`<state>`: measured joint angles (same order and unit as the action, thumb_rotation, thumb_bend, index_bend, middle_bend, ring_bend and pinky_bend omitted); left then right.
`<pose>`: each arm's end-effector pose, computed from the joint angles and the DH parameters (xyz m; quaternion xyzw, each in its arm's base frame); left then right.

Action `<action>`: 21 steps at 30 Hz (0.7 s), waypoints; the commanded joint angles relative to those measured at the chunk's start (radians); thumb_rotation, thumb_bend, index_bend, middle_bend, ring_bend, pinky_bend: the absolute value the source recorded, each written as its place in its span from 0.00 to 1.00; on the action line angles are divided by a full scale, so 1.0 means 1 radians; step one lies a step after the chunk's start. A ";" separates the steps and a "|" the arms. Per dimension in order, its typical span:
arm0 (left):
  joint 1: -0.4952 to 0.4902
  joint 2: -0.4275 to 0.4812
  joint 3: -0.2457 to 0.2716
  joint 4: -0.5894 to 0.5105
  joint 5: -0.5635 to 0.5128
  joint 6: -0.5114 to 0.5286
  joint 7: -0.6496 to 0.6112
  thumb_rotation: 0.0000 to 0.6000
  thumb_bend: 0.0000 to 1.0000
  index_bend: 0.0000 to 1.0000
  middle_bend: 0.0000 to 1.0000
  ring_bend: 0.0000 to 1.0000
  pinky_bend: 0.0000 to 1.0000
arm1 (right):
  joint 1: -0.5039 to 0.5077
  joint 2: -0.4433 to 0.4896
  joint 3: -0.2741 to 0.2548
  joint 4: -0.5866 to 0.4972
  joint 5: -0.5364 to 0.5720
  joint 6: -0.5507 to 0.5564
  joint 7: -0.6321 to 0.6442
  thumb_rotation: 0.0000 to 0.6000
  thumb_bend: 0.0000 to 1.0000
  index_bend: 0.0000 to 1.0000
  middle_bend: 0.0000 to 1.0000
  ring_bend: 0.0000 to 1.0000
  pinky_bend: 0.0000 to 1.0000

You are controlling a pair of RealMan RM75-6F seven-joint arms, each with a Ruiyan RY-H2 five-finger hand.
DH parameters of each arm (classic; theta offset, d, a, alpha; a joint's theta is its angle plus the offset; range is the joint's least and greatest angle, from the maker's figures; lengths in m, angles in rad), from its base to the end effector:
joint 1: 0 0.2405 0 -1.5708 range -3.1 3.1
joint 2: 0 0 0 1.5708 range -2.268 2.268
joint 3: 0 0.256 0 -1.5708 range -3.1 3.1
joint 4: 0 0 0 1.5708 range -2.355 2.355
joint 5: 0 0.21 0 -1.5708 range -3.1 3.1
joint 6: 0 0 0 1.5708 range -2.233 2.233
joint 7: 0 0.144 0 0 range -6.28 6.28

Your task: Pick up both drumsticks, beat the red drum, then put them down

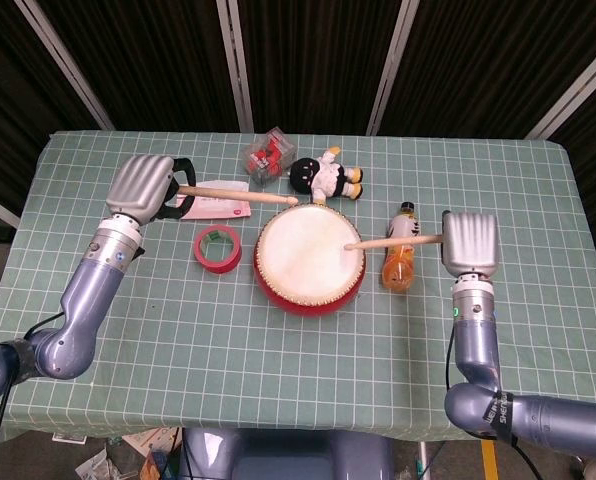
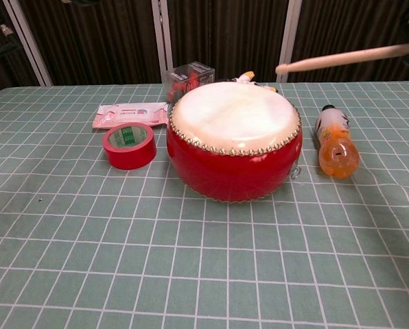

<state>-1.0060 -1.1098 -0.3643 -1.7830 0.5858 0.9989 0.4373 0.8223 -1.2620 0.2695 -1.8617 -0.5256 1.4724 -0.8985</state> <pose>-0.0587 0.4109 0.1393 -0.6565 -0.3886 -0.4282 0.4844 -0.1476 -0.3587 0.1233 0.6001 -0.3349 0.2631 0.6772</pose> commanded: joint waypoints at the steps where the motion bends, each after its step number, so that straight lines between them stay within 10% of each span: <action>1: -0.023 -0.025 -0.009 -0.028 -0.012 0.034 0.022 1.00 0.59 0.78 1.00 1.00 1.00 | -0.061 0.063 0.012 -0.060 -0.051 0.011 0.083 1.00 0.56 1.00 1.00 1.00 1.00; 13: -0.169 -0.211 0.032 0.030 -0.165 0.143 0.258 1.00 0.59 0.78 1.00 1.00 1.00 | -0.168 0.175 -0.003 -0.035 -0.099 -0.120 0.289 1.00 0.56 1.00 1.00 1.00 1.00; 21: -0.244 -0.391 0.179 0.197 -0.357 0.143 0.529 1.00 0.60 0.78 1.00 1.00 1.00 | -0.211 0.213 -0.011 0.030 -0.097 -0.208 0.387 1.00 0.56 1.00 1.00 1.00 1.00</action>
<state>-1.2142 -1.4328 -0.2498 -1.6479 0.3300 1.1396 0.8578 0.6192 -1.0561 0.2615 -1.8378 -0.6236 1.2718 -0.5200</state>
